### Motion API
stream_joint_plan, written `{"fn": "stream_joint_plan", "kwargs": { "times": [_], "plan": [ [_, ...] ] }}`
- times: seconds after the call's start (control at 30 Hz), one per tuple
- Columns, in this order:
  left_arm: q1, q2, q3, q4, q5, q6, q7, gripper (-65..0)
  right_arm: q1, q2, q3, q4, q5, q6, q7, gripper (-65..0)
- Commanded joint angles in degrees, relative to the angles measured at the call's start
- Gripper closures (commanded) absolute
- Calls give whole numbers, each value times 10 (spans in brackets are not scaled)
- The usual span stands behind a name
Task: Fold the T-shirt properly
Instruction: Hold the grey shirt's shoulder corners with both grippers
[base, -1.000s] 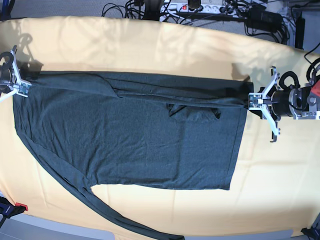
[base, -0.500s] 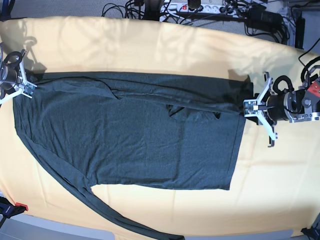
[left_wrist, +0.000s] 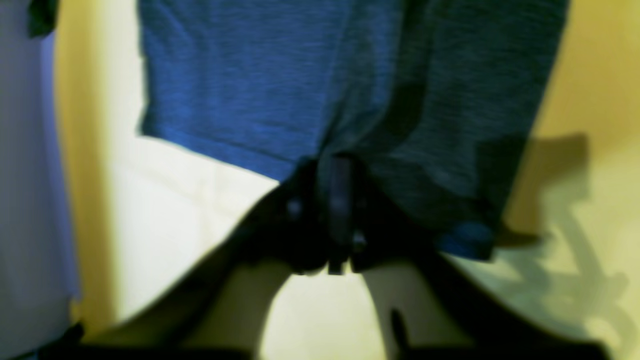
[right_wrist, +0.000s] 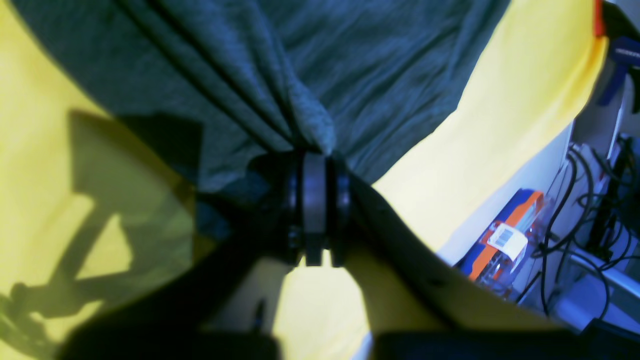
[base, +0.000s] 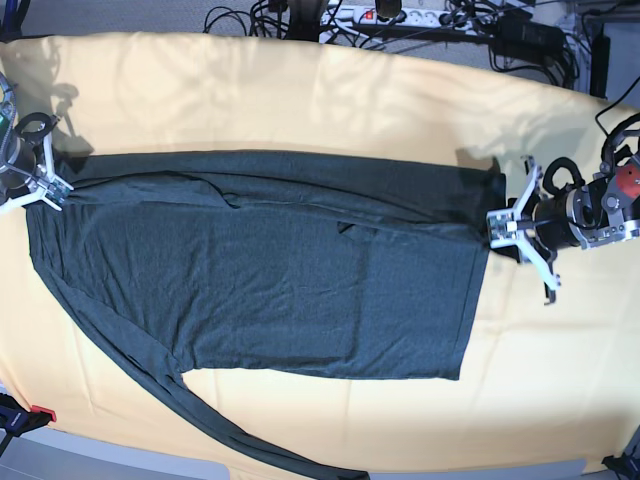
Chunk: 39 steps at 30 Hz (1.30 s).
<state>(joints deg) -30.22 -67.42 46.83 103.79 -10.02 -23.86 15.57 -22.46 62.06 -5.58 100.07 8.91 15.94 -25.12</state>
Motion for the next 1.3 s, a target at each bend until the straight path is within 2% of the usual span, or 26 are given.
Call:
{"fn": "stream_joint_plan", "kwargs": {
  "times": [0.0,0.07,0.13,0.27,0.3,0.4,0.47,0.53,0.57,0.6,0.67,0.73,0.83,0.93,1.13,1.2,1.27],
  "plan": [
    [-14,-10,-8,3,9,28,-5,-237,14,13,9,2,-10,-24,0,-188],
    [-17,-10,-8,3,4,67,-3,-361,26,11,9,3,-13,-57,-12,-278],
    [-22,-10,-8,3,-18,63,16,-386,40,11,9,3,-13,-63,-31,-307],
    [-30,-12,-8,3,-40,-36,32,-386,71,11,9,3,-12,-35,-60,-306],
    [-32,-13,-8,3,-40,-51,32,-386,79,12,9,4,-7,-25,-62,-306],
    [-44,-15,-8,5,-52,-98,32,-386,96,18,9,5,49,28,-68,-306],
    [-55,-17,-8,5,-83,-123,42,-386,103,24,9,9,104,93,-85,-301],
    [-60,-23,-8,6,-108,-156,44,-386,102,31,9,15,165,177,-113,-300],
    [-60,-25,-8,6,-113,-161,44,-386,101,31,9,15,192,220,-137,-300],
    [-59,-26,-8,6,-116,-161,45,-386,98,30,9,15,212,241,-161,-300],
    [-54,-31,-8,6,-117,-161,44,-385,90,30,9,15,233,241,-192,-300],
    [-52,-31,-8,6,-117,-161,44,-385,82,30,9,13,223,241,-197,-300],
    [-52,-31,-8,6,-120,-161,44,-385,65,28,9,6,193,241,-184,-300],
    [-52,-31,-8,6,-120,-161,43,-385,42,27,9,-7,149,241,-150,-300],
    [-52,-31,-8,6,-145,-161,40,-385,28,18,9,-13,63,168,-77,-300],
    [-52,-31,-8,6,-145,-161,40,-385,28,8,9,-14,41,160,-60,-300],
    [-52,-31,-8,6,-145,-161,40,-385,28,-5,9,-19,24,166,-59,-300]
  ]
}}
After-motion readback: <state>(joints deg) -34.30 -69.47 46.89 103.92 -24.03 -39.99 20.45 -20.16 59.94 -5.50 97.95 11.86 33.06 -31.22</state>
